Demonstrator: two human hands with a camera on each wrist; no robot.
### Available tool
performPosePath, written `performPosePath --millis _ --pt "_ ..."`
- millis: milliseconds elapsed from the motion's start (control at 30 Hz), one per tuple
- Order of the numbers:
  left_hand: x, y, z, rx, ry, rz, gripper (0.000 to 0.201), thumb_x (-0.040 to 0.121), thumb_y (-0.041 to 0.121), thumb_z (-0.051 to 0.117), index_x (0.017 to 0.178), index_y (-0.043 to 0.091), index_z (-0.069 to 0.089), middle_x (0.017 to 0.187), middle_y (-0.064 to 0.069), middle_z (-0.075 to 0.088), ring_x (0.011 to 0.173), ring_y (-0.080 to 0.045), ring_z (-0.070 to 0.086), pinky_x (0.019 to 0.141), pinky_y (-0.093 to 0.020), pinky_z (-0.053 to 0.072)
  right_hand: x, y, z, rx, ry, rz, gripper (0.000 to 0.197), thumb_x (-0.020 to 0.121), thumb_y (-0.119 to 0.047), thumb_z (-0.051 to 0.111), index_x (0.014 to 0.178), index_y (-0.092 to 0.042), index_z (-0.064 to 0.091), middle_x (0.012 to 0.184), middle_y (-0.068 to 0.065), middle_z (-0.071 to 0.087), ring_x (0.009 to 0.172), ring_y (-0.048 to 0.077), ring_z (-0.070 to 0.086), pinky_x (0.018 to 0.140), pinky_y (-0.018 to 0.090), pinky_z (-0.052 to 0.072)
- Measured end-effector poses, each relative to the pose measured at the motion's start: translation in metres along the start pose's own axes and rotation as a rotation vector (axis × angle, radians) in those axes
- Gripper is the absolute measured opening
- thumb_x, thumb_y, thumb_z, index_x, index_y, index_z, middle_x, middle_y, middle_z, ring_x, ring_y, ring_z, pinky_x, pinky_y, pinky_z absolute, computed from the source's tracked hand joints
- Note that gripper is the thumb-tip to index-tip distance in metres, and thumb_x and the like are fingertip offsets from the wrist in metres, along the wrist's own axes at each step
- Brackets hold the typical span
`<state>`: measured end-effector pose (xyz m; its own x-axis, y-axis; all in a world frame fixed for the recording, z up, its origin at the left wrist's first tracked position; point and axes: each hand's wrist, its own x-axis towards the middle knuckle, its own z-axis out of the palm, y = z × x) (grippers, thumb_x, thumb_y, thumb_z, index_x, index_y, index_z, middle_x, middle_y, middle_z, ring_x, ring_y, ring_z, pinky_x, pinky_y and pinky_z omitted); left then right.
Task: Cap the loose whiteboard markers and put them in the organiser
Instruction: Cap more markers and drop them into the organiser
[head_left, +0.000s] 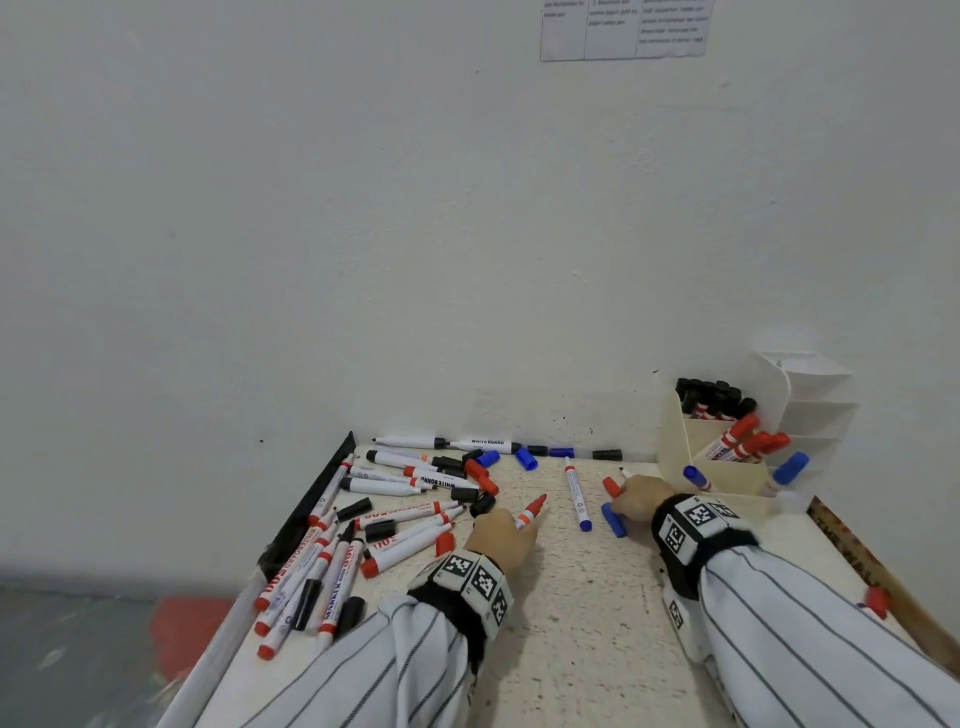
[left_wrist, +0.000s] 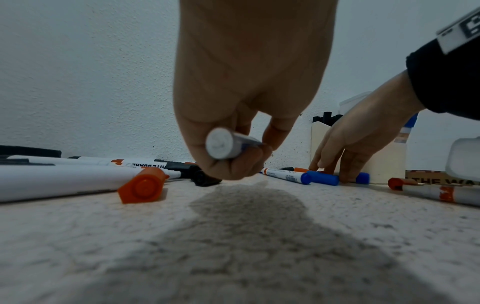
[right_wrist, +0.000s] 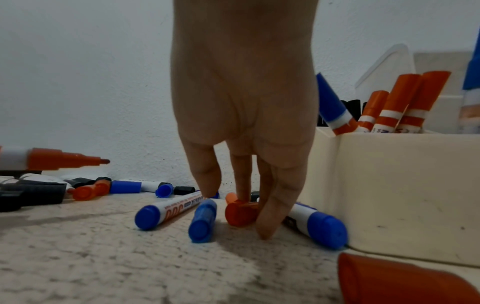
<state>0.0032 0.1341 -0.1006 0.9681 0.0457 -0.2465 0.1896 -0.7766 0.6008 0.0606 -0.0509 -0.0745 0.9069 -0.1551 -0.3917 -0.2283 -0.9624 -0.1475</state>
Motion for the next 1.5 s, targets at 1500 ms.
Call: performPosePath --millis 1500 --pt "-0.023 -0.003 0.003 -0.095 0.046 0.185 0.030 0.096 0.021 0.049 0.125 0.018 0.054 0.116 -0.006 0.061 0.102 -0.017 0.058 0.094 -0.031 0.047 -0.059 -0.005 0.008 0.771 0.198 -0.398 0.021 0.091 -0.008 0.056 0.105 -0.020 0.045 0.094 0.005 0.061 0.078 0.009 0.058 0.063 0.016 0.046"
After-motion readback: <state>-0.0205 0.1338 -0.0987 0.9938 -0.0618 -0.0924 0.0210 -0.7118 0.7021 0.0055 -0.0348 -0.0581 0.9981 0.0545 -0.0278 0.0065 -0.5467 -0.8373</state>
